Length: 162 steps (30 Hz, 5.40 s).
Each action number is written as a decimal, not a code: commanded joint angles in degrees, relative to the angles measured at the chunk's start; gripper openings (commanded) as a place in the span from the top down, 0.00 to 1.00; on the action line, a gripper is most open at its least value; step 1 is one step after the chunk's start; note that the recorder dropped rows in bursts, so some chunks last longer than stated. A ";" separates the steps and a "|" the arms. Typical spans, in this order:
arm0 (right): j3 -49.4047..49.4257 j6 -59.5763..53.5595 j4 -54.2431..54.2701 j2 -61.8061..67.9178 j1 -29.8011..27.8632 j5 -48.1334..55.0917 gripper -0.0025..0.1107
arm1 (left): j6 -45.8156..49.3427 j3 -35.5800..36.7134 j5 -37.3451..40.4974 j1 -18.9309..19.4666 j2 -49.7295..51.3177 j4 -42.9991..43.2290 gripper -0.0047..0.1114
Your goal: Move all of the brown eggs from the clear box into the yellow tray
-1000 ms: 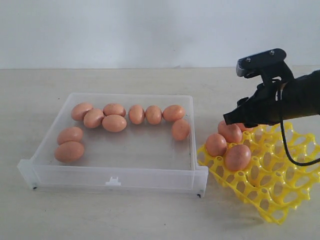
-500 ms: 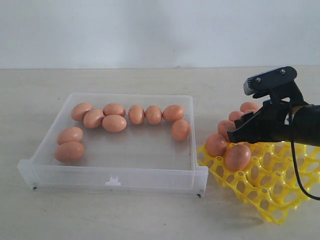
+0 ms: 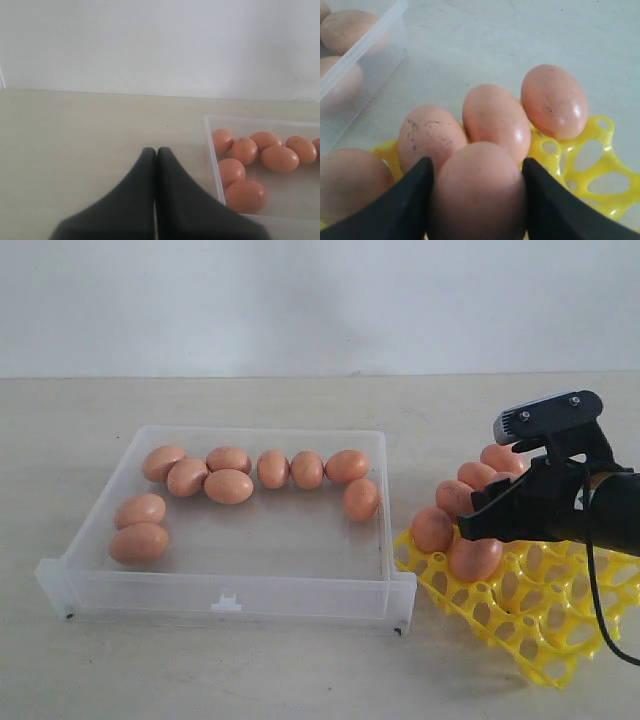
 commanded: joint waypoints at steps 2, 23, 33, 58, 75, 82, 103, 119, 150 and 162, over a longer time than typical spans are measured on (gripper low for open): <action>0.30 0.86 -0.02 -0.28 0.03 -1.01 0.98 | 0.13 0.17 -0.34 0.04 0.17 0.12 1.00; 0.30 2.45 -0.58 3.06 0.03 -3.15 0.98 | 0.13 0.17 -0.34 0.04 0.17 0.12 1.00; 0.30 3.95 -1.52 3.06 0.03 -3.29 0.98 | 0.13 0.17 -0.34 0.04 0.17 0.12 1.00; -0.69 5.28 -2.32 3.06 0.03 -1.12 0.58 | 0.13 0.17 -0.34 0.04 0.17 0.12 1.00; -0.77 4.30 -2.17 2.80 0.03 -1.13 0.51 | 0.13 0.17 -0.34 0.04 0.17 0.12 1.00; -0.77 -2.36 4.17 -3.53 -0.07 -1.40 0.51 | 0.13 0.17 -0.34 0.04 0.17 0.12 1.00; -48.95 -16.39 8.97 9.19 28.14 49.97 0.52 | 0.13 0.17 -0.34 0.04 0.17 0.12 1.00; -80.45 -31.36 7.40 34.62 30.42 67.41 0.52 | 0.13 0.17 -0.34 0.04 0.17 0.12 1.00; -80.57 -34.94 2.60 41.99 27.85 61.28 0.58 | 0.13 0.17 -0.34 0.04 0.17 0.12 1.00; -80.57 -33.73 2.60 41.99 27.96 62.33 0.45 | 0.13 0.17 -0.34 0.04 0.17 0.12 1.00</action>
